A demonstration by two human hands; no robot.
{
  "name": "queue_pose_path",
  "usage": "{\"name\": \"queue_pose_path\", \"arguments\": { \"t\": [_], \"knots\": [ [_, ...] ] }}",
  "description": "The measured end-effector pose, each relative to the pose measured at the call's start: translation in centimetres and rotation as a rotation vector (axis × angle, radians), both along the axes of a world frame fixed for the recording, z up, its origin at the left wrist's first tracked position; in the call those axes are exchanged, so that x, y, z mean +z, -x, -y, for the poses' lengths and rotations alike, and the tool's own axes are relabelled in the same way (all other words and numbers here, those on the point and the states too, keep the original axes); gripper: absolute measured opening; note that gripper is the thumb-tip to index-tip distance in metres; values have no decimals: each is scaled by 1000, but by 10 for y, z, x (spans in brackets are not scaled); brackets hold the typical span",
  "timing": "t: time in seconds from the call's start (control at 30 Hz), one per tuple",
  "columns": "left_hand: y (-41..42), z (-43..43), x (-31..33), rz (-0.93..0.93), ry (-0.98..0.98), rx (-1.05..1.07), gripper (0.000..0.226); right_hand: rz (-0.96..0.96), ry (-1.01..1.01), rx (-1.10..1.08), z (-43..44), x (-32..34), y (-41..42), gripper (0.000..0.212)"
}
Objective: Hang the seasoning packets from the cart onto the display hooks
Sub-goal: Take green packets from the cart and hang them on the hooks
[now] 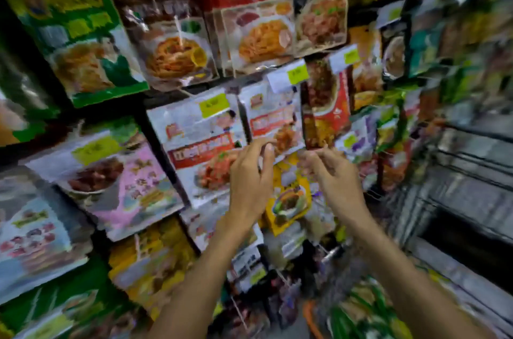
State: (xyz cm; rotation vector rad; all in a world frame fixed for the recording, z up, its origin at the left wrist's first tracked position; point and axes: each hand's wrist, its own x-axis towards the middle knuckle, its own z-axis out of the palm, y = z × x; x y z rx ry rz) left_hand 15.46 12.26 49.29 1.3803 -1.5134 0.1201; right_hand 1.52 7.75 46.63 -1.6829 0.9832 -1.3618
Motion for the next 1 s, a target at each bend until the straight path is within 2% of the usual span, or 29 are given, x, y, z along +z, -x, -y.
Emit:
{"name": "queue_pose_path", "arguments": {
  "t": [0.2,0.33,0.5,0.63,0.73,0.77,0.83,0.9,1.0],
  "knots": [
    [87,51,-116,-83,-383,-296,24,-195,-307,-340,0,-119,104,22],
    [129,71,-198,-103,-663,-445,20,-229,-509,-558,-16,-193,156,23],
    [154,81,-296,-2,-941,-542,27,-257,-809,-776,-49,-284,199,28],
    [157,82,-373,108,-1141,-544,31,-272,-984,-868,-72,-349,205,33],
    [155,79,-424,108,-1268,-508,29,-298,-1081,-898,-83,-395,192,40],
    [155,78,-440,112,-1300,-498,28,-292,-1126,-898,-85,-408,187,36],
    [153,78,-470,153,-1342,-508,24,-265,-1204,-890,-85,-431,178,24],
    [153,81,-495,216,-1372,-500,21,-232,-1239,-898,-84,-452,171,26],
    [152,90,-520,255,-1385,-362,24,-206,-1275,-922,-77,-476,164,30]
  ]
}}
